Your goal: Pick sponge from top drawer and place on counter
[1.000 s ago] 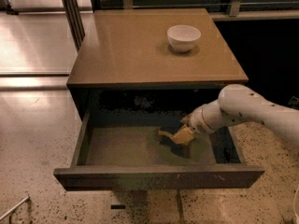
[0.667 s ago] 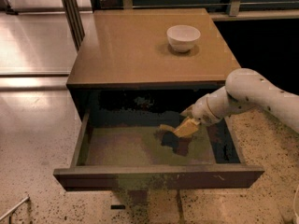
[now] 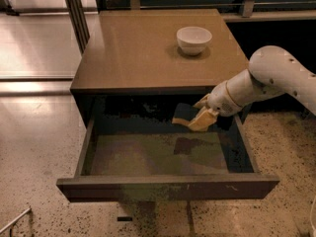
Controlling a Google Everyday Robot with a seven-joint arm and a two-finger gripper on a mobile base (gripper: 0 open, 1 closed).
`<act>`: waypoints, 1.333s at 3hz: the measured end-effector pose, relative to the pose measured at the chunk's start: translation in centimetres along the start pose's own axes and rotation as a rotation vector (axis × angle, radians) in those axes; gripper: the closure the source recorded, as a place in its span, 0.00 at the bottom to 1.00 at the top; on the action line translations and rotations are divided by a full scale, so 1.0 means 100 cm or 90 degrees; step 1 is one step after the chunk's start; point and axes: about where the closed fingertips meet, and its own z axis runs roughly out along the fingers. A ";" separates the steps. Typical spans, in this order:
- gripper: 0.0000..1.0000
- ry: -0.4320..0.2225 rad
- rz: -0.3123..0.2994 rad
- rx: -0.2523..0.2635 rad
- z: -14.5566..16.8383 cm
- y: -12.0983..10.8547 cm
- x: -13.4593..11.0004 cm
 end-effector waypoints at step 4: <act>1.00 -0.013 -0.122 0.045 -0.090 0.012 -0.100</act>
Offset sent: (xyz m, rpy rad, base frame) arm -0.0115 0.0140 0.1180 -0.0443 -0.1108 0.0921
